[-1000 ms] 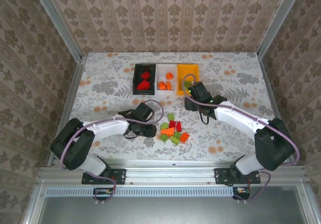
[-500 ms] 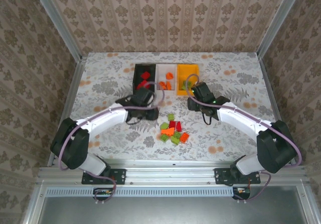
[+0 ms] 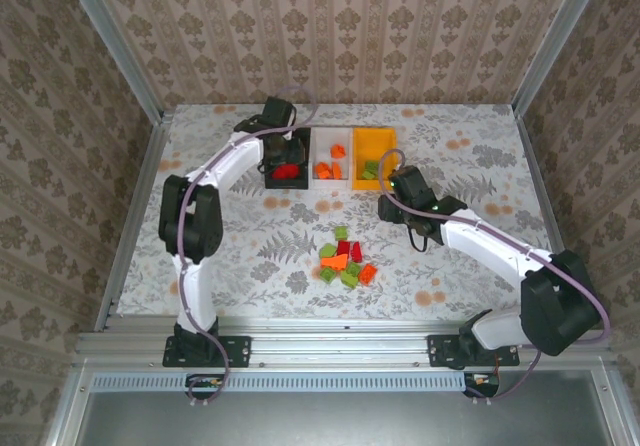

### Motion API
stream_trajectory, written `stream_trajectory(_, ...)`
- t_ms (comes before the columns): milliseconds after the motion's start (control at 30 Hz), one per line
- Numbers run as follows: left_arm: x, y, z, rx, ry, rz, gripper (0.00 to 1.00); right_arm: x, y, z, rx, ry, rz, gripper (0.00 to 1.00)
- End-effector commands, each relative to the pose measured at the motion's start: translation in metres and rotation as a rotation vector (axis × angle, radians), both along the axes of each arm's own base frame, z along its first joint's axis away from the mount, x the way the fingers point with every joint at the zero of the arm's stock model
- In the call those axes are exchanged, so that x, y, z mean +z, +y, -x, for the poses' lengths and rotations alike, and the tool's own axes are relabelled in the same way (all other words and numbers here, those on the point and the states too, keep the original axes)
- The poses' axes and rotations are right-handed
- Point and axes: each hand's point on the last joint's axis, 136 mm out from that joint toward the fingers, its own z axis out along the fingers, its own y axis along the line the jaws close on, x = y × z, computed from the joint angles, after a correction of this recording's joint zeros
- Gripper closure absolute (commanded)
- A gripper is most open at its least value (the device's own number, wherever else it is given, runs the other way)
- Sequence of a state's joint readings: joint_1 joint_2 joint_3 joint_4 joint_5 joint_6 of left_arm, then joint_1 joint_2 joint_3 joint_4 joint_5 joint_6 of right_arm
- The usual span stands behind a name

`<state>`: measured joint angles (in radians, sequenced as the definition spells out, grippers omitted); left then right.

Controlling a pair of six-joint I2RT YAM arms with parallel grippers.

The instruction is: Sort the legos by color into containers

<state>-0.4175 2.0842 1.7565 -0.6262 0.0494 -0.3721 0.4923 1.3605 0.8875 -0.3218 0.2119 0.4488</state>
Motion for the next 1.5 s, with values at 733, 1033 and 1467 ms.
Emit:
stream_trajectory(733, 0.092, 0.027, 0.093, -0.003, -0.154, 0.207, 0.00, -0.071, 0.127, 0.004, 0.150, 0.176, 0.025, 0.41)
stream_trajectory(1033, 0.028, 0.084, 0.189, 0.128, -0.070, 0.187, 0.00, -0.099, 0.137, 0.001, 0.124, 0.243, 0.063, 0.53)
stream_trajectory(1467, 0.033, 0.084, 0.213, 0.117, -0.077, 0.271, 0.00, -0.030, 0.126, -0.039, 0.113, 0.061, 0.166, 0.76)
